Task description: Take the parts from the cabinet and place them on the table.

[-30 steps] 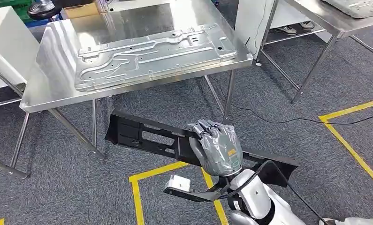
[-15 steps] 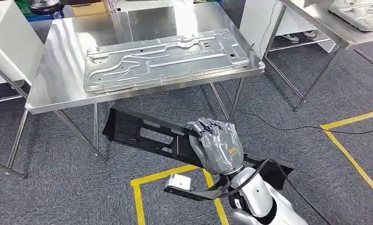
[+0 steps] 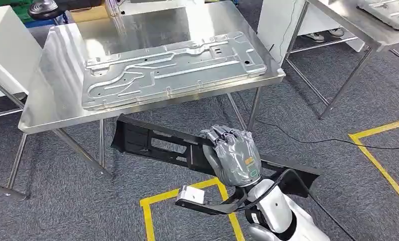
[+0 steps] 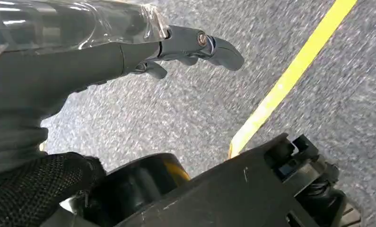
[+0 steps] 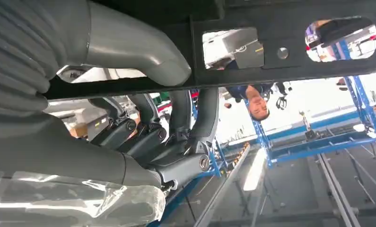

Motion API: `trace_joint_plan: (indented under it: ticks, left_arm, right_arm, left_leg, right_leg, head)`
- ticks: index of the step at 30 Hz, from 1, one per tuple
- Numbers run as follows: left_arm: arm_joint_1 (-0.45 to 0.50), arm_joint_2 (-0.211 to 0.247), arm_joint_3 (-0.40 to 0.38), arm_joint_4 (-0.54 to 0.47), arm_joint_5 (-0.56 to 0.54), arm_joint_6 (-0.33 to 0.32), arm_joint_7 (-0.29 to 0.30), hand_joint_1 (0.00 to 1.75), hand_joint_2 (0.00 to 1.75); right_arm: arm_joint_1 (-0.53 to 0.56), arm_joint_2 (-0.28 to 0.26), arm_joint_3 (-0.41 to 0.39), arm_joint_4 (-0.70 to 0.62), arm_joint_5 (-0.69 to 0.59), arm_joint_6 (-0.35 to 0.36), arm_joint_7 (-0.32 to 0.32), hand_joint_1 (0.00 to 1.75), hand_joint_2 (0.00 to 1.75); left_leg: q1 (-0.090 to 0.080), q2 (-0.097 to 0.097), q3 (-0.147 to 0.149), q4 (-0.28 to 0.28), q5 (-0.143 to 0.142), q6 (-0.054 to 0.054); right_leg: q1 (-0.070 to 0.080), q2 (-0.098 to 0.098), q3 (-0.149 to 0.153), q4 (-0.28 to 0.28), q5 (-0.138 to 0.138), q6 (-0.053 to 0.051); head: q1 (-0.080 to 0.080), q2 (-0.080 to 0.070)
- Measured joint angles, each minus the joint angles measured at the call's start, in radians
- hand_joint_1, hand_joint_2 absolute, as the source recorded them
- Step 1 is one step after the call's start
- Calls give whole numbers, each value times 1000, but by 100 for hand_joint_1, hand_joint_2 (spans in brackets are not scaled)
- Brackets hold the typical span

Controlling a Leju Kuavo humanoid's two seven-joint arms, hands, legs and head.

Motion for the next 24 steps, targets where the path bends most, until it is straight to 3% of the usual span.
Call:
trace_joint_plan:
  ticks: [2, 3, 4, 5, 7, 8, 9, 10, 12, 13, 14, 15, 17, 18, 19, 21, 22, 23, 24]
  left_arm:
    - [3, 0, 0, 0, 6, -3, 4, 0, 175]
    - [7, 0, 0, 0, 9, -7, 6, 0, 175]
    - [9, 0, 1, 0, 11, -9, 7, 0, 175]
    - [7, 0, 1, 0, 10, -11, 9, 0, 175]
    - [6, 0, 2, 0, 8, -16, 11, 0, 175]
    - [4, 0, 2, 0, 6, -17, 10, 0, 175]
    - [6, 0, 2, 0, 4, -18, 11, 0, 175]
    - [7, 0, 2, 0, 4, -20, 12, 0, 175]
    - [7, 0, 2, 0, 3, -22, 13, 0, 175]
    - [8, 0, 2, 0, 3, -23, 13, 0, 175]
    - [9, 0, 2, 0, 1, -24, 13, 0, 175]
    - [10, 0, 2, 0, -2, -24, 13, 0, 175]
    - [11, 0, 1, 0, -7, -24, 13, 0, 175]
    - [12, 0, 1, 0, -8, -24, 13, 0, 175]
    - [12, -1, 1, 0, -8, -26, 13, 0, 175]
    - [12, 0, 1, 0, -8, -27, 13, 0, 175]
    - [11, 0, 1, 0, -8, -27, 13, 0, 175]
    - [10, 4, 1, 1, -8, -27, 13, 0, 175]
    - [11, 3, 1, 0, -8, -27, 13, 0, 175]
  right_arm:
    - [-1, 0, 0, 0, 0, 0, 2, 175, 175]
    - [0, 0, 0, 0, 0, 1, 2, 175, 175]
    - [-2, -1, 0, 0, 0, 2, 2, 175, 175]
    - [-2, -1, 0, -1, 1, 3, 2, 175, 175]
    - [0, -2, 0, -2, 2, 3, 2, 175, 175]
    - [-1, -2, 0, -3, 2, 3, 2, 175, 175]
    - [-1, -3, -1, -6, 2, 3, 3, 175, 175]
    - [-4, -3, -2, -6, 3, 3, 7, 175, 175]
    - [2, -4, -2, -6, 3, 4, 7, 175, 175]
    - [5, -4, -2, -6, 5, 4, 7, 175, 175]
    - [7, -6, -2, -6, 7, 4, 9, 175, 175]
    - [7, -7, -2, -6, 10, 4, 9, 175, 175]
    - [7, -8, -2, -6, 13, 4, 9, 175, 175]
    - [8, -8, -2, -8, 15, 3, 9, 175, 175]
    - [8, -8, -2, -9, 18, 3, 9, 175, 175]
    - [12, -8, -3, -14, 20, 3, 9, 175, 175]
    - [12, -10, -5, -14, 20, 3, 10, 175, 175]
    - [13, -9, -5, -17, 20, 3, 10, 175, 175]
    - [13, -10, -5, -17, 21, 3, 9, 175, 175]
  left_leg:
    - [8, 2, 64, -188, 131, -4]
    - [7, 4, 74, -216, 130, -3]
    - [-3, 5, 83, -235, 132, 5]
    - [-3, 4, 87, -255, 113, 20]
    - [-5, -3, 83, -252, 112, 36]
    - [-5, -4, 95, -259, 110, 46]
    - [-1, -4, 112, -267, 108, 55]
    - [-2, -2, 120, -268, 104, 62]
    - [-7, -2, 126, -267, 98, 71]
    - [-12, -2, 129, -267, 94, 76]
    - [-17, -3, 136, -267, 88, 80]
    - [-21, -5, 146, -267, 81, 82]
    - [-28, -8, 170, -268, 65, 82]
    - [-29, -8, 179, -268, 56, 82]
    - [-40, -7, 171, -266, 48, 75]
    - [-31, -6, 169, -272, 46, 67]
    - [-29, -5, 171, -279, 44, 63]
    - [-42, -5, 186, -287, 38, 56]
    - [-37, -2, 187, -275, 31, 50]
  right_leg:
    - [-5, 3, 27, 0, -16, 10]
    - [-3, 5, 29, -6, -20, 17]
    - [3, 7, 27, -3, -19, 23]
    - [4, 6, 20, -3, -18, 28]
    - [2, 2, 23, -13, -17, 39]
    - [0, 2, 36, -17, -22, 48]
    - [-2, 0, 38, 5, -39, 48]
    - [1, -1, 2, 76, -68, 46]
    - [5, -1, -106, 259, -125, 44]
    - [8, -1, -147, 318, -130, 41]
    - [12, -1, -173, 333, -112, 36]
    - [17, -1, -169, 293, -68, 27]
    - [30, 0, -105, 118, 48, 6]
    - [38, 0, -78, 39, 78, -8]
    - [42, -2, -64, 28, 61, -13]
    - [45, 4, -64, 14, 55, -13]
    - [46, 5, -63, 12, 51, -19]
    - [34, 4, -52, 0, 51, -19]
    - [29, 4, -40, -8, 50, -21]
  head:
    - [0, 0]
    - [0, 0]
    - [-3, 0]
    - [-2, 0]
    - [-1, 0]
    - [-1, 0]
    - [0, 0]
    - [2, 0]
    - [3, 0]
    - [3, 0]
    - [3, 0]
    - [3, 0]
    - [3, 0]
    - [3, 0]
    - [-2, 0]
    - [-2, 0]
    - [0, 0]
    - [0, 0]
    - [3, 0]
